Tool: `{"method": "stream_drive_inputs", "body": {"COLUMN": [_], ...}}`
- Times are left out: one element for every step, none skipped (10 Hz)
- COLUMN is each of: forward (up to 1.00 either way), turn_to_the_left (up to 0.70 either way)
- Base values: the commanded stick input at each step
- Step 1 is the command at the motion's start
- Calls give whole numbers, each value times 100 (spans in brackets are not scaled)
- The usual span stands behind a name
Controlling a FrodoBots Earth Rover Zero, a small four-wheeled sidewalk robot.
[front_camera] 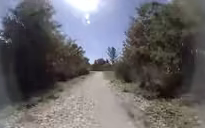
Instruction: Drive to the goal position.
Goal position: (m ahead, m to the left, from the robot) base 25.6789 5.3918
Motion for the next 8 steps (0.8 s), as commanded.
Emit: {"method": "stream_drive_inputs", "body": {"forward": [85, 85, 85, 85, 85, 85, 85, 85], "turn_to_the_left": [0, 0, 0, 0, 0, 0, 0, 0]}}
